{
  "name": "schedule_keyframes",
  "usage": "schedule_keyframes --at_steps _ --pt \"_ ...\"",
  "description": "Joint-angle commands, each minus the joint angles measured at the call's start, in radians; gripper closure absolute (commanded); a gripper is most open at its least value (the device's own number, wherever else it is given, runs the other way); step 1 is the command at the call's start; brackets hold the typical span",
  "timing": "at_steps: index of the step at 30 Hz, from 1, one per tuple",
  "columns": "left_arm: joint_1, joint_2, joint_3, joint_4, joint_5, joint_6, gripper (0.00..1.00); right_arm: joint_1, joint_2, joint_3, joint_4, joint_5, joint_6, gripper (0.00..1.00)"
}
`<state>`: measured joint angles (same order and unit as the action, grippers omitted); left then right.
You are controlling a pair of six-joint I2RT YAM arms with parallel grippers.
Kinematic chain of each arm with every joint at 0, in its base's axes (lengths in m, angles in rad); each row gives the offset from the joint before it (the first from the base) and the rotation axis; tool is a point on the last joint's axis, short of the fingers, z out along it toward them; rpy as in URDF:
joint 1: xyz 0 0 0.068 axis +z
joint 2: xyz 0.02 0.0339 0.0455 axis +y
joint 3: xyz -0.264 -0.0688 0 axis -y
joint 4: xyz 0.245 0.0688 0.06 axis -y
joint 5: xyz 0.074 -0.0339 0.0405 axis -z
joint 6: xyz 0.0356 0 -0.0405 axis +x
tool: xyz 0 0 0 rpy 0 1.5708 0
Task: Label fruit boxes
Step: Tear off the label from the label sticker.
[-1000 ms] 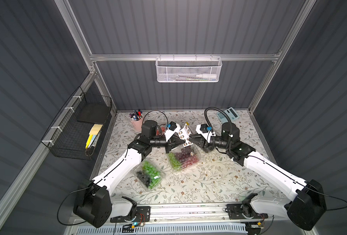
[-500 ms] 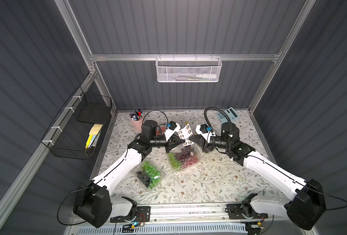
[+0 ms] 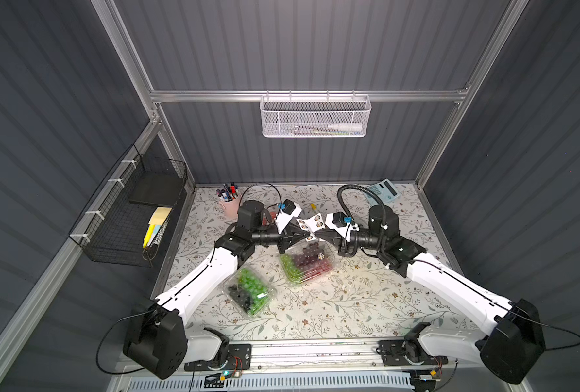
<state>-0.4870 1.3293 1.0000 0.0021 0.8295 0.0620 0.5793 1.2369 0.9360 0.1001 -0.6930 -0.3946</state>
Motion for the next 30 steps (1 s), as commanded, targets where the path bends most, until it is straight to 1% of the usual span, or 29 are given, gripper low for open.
schedule_keyframes --at_steps 1,7,10,16,17,24,27,30 --pt "-0.005 0.017 0.023 0.016 -0.018 -0.037 1.0 0.012 -0.017 -0.011 -0.036 -0.006 -0.043 1.0" --pt "-0.005 0.026 0.03 0.018 0.003 -0.05 1.0 0.019 -0.017 -0.014 -0.04 0.072 -0.058 1.0" --pt "-0.005 0.026 0.029 0.016 0.011 -0.051 1.0 0.019 -0.017 -0.014 -0.04 0.082 -0.064 1.0" --pt "-0.005 0.032 0.034 0.017 -0.01 -0.07 1.0 0.022 -0.017 -0.019 -0.048 0.052 -0.077 1.0" --pt "-0.006 0.034 0.036 0.014 -0.021 -0.075 1.0 0.021 -0.046 -0.019 -0.052 0.046 -0.079 1.0" --pt "-0.005 0.055 0.049 0.01 -0.057 -0.111 1.0 0.022 -0.056 -0.019 -0.094 0.016 -0.091 1.0" --pt "-0.004 0.059 0.049 0.008 -0.095 -0.124 1.0 0.022 -0.059 -0.015 -0.095 0.022 -0.051 1.0" --pt "0.008 0.063 0.058 -0.021 -0.159 -0.135 1.0 0.023 -0.052 -0.004 -0.091 0.05 0.042 1.0"
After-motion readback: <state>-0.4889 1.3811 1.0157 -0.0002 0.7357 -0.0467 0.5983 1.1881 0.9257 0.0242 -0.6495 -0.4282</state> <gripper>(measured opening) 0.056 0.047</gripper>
